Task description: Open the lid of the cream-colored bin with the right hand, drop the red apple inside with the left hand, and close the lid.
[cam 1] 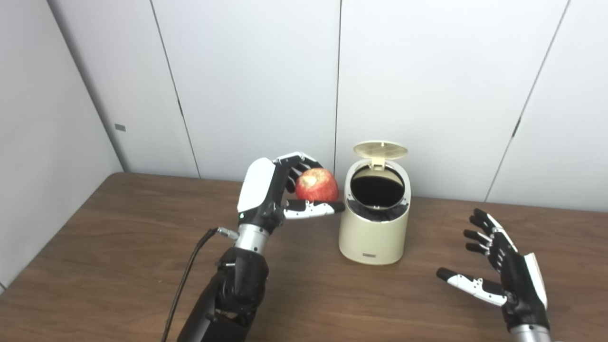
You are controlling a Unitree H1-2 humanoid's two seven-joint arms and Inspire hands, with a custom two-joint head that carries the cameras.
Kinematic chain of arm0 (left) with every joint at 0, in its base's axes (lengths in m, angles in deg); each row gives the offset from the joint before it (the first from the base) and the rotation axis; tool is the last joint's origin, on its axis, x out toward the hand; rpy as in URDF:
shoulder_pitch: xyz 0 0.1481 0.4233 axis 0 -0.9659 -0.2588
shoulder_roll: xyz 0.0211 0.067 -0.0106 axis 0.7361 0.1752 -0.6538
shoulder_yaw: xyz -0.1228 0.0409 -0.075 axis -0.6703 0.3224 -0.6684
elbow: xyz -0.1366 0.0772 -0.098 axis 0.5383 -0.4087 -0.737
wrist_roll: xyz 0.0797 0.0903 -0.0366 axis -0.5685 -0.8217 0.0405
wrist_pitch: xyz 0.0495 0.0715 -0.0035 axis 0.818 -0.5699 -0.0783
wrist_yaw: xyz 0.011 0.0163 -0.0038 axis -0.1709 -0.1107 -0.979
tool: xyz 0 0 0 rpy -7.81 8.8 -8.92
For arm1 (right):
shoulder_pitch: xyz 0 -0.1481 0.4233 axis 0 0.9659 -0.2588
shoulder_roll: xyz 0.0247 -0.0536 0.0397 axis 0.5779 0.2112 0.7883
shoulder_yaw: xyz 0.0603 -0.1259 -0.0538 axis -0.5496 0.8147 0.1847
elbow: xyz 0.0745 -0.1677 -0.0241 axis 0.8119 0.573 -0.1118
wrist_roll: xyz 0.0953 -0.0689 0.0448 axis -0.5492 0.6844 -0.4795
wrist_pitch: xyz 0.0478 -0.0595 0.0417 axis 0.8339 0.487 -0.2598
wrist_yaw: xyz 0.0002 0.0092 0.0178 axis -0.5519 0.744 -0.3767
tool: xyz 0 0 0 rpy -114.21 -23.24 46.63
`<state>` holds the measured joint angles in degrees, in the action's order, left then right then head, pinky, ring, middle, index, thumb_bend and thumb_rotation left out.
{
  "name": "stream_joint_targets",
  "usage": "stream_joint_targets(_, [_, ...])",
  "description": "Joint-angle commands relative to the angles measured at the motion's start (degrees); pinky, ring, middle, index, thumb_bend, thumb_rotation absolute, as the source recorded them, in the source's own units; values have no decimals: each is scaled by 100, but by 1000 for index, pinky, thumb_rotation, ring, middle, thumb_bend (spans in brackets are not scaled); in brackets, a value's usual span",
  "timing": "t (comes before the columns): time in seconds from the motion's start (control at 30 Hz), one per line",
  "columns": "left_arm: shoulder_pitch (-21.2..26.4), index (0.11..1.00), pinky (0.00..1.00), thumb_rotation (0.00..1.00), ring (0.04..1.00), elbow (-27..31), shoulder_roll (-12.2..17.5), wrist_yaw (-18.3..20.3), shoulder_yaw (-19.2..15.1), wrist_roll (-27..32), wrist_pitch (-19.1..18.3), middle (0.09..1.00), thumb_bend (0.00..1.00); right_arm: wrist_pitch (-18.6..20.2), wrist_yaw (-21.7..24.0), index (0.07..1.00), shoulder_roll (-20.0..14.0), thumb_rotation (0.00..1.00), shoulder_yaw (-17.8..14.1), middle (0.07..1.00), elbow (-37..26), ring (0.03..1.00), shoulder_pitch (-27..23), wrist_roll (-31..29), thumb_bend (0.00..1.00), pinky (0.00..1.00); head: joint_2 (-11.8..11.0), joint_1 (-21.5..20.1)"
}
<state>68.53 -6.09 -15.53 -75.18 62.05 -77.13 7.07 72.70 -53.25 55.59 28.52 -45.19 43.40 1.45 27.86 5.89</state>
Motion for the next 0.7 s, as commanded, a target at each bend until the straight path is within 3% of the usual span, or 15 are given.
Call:
stream_joint_targets(0.0, [328, 521, 329, 0, 409, 1, -113, -127, 12, -46, 83, 481, 502, -238, -117, 869, 24, 224, 1, 868, -142, 790, -186, 45, 798, 716, 1, -16])
stream_joint_targets(0.3, [467, 501, 344, 0, 420, -543, -578, -563, 87, -201, 180, 476, 504, -316, -169, 869, 91, 191, 12, 871, -93, 787, -206, 53, 789, 731, -26, -131])
stream_joint_targets(0.5, [575, 505, 347, 0, 409, -1025, -680, -925, 184, -272, 488, 480, 503, -330, -205, 873, 126, 219, 19, 871, -94, 790, -199, 84, 797, 737, -28, -228])
stream_joint_targets(0.67, [680, 525, 328, 0, 395, -1282, -668, -1031, 278, -358, 447, 484, 501, -276, -239, 873, 159, 229, 38, 876, -141, 794, -185, 133, 800, 738, -37, -288])
